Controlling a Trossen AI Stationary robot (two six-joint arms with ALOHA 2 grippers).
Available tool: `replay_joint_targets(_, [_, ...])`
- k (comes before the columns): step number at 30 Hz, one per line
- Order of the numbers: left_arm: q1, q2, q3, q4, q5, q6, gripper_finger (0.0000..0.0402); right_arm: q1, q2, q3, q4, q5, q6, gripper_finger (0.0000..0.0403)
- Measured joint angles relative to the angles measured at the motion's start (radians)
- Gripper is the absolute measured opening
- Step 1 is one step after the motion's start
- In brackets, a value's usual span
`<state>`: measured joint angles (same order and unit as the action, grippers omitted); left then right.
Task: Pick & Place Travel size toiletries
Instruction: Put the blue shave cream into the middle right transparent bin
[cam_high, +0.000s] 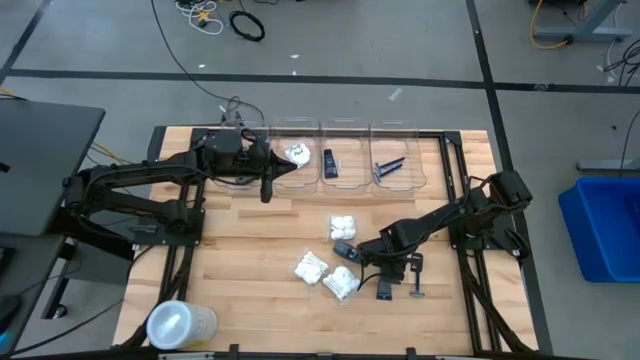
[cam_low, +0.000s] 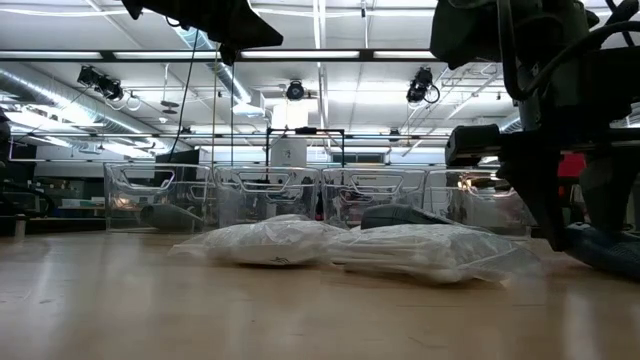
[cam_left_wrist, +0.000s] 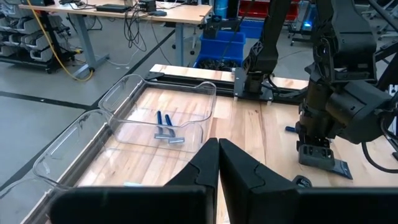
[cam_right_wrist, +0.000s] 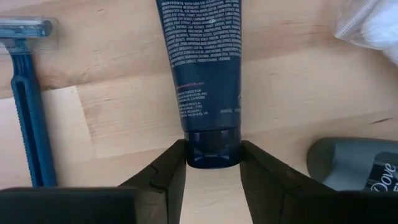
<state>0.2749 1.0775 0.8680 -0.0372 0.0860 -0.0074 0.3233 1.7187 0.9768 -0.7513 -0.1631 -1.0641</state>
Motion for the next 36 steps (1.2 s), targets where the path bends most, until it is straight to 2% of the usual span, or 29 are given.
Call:
replay_joint_targets(17, [0.000,0.000,0.000,0.000,0.000,0.000,0.0020,0.000,-0.007,0.000,-0.063,0.002,0.001,0.0132])
replay_joint_targets(36, [0.000,0.000,0.000,0.002,-0.001,0.000,0.0020,-0.001,-0.132,0.002,-0.161,0.013,0.032,0.0134])
